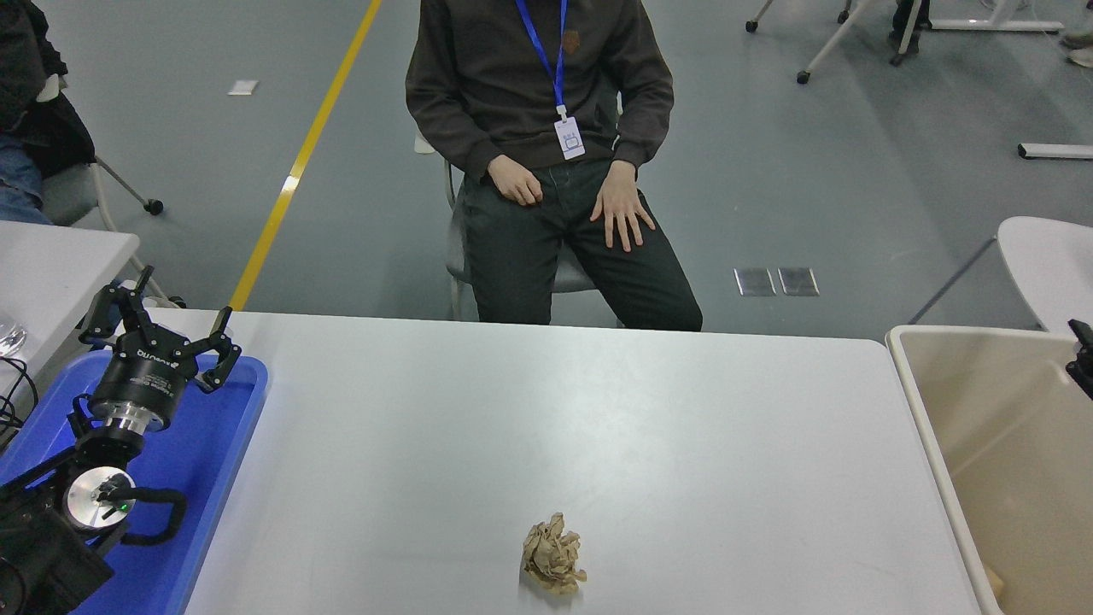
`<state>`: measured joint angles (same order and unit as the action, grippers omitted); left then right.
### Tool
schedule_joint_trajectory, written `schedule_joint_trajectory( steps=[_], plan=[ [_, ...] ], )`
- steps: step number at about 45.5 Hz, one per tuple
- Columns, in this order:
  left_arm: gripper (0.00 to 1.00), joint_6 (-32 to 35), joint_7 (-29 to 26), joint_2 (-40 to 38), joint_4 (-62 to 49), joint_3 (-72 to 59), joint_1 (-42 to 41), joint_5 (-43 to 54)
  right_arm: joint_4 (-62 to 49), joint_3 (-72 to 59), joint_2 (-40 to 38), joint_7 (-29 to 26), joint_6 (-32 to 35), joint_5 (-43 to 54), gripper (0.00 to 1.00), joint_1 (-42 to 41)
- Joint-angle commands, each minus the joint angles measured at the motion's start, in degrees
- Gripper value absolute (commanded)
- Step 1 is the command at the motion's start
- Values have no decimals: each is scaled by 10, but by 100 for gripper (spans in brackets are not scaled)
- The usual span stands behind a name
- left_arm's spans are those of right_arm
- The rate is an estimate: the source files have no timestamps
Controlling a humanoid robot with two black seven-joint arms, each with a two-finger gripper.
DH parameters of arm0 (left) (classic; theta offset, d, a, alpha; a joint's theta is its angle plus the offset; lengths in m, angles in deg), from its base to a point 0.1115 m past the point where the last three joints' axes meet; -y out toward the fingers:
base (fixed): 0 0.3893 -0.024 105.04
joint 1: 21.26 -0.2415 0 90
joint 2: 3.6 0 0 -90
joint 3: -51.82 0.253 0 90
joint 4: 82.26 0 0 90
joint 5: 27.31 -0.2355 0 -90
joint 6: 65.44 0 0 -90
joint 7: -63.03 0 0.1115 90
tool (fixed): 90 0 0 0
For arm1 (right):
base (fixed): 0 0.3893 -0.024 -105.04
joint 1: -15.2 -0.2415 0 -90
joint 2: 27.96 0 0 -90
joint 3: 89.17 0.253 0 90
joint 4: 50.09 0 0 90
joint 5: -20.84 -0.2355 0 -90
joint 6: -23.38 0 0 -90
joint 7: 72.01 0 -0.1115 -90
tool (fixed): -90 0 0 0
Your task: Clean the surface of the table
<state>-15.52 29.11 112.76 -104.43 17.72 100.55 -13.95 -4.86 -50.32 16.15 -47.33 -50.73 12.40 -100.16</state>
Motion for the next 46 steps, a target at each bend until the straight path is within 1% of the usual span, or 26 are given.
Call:
schedule_joint_trajectory(
  steps=[1, 8, 13, 17, 20, 25, 28, 35, 46],
  plan=[
    [100, 0, 0, 0, 0, 0, 0, 0, 128, 83, 55, -3, -79, -11, 100, 61],
    [100, 0, 0, 0, 0, 0, 0, -1, 159, 103, 90, -1, -115, 10, 100, 81],
    [100, 0, 0, 0, 0, 0, 0, 0, 149, 119, 127, -2, -135, 59, 100, 84],
    [100, 0, 0, 0, 0, 0, 0, 0, 136, 174, 170, -1, -146, 102, 100, 89],
    [100, 0, 0, 0, 0, 0, 0, 0, 120, 234, 208, 1, -148, 149, 100, 95],
    [100, 0, 0, 0, 0, 0, 0, 0, 106, 310, 266, 0, -148, 271, 100, 100],
    [100, 0, 0, 0, 0, 0, 0, 0, 108, 334, 291, 0, -142, 311, 100, 110],
    [100, 0, 0, 0, 0, 0, 0, 0, 109, 337, 320, 2, -141, 326, 100, 113],
    [100, 0, 0, 0, 0, 0, 0, 0, 108, 334, 344, 1, -141, 327, 100, 113]
  ],
)
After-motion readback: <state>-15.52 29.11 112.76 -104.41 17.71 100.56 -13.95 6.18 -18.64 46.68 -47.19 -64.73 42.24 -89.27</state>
